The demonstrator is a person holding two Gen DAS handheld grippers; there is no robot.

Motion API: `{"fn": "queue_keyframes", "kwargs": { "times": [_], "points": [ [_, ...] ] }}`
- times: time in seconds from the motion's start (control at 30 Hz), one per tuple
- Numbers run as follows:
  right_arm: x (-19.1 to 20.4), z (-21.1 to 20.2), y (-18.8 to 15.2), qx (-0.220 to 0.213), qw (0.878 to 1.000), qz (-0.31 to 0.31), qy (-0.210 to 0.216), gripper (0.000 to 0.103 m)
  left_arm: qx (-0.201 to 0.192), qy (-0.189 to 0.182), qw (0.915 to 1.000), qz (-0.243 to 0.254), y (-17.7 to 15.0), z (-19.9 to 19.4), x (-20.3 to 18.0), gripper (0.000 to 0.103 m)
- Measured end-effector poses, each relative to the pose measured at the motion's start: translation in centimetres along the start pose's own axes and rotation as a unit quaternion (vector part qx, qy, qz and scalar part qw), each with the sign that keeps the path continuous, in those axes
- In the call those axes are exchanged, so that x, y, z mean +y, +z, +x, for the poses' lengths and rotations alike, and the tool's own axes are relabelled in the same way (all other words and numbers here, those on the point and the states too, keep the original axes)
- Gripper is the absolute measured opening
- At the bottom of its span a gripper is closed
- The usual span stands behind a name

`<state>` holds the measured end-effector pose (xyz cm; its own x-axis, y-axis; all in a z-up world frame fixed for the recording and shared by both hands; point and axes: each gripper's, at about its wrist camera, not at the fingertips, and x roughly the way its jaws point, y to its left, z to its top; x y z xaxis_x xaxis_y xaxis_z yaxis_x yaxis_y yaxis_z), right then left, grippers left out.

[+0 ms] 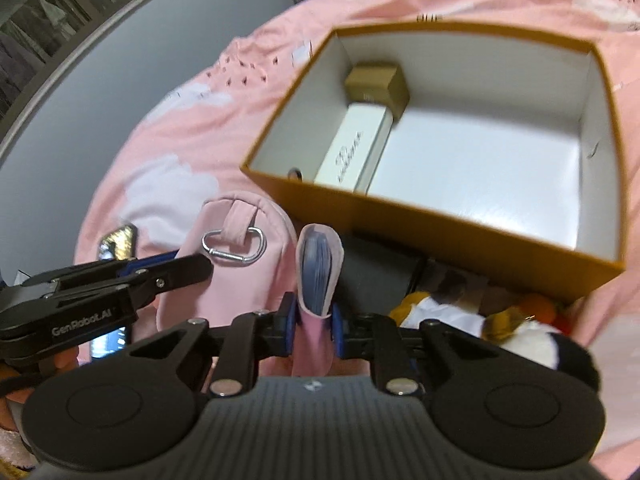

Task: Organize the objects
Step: 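Lift the pink pouch with the left gripper while the right gripper grasps the pink card holder, then carry the pink card holder into the box with the right gripper and release it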

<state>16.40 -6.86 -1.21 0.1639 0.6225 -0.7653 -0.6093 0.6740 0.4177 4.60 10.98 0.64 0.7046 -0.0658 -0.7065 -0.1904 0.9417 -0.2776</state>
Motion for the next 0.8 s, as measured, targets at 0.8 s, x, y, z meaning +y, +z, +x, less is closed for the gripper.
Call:
{"fn": "queue_keyframes", "kwargs": {
  "times": [0.8],
  "points": [
    [-7.0, 0.5, 13.8, -0.074, 0.996, 0.038, -0.033, 0.019, 0.022, -0.053, 0.9964, 0.062, 16.1, 7.2, -0.2, 0.023]
  ]
}}
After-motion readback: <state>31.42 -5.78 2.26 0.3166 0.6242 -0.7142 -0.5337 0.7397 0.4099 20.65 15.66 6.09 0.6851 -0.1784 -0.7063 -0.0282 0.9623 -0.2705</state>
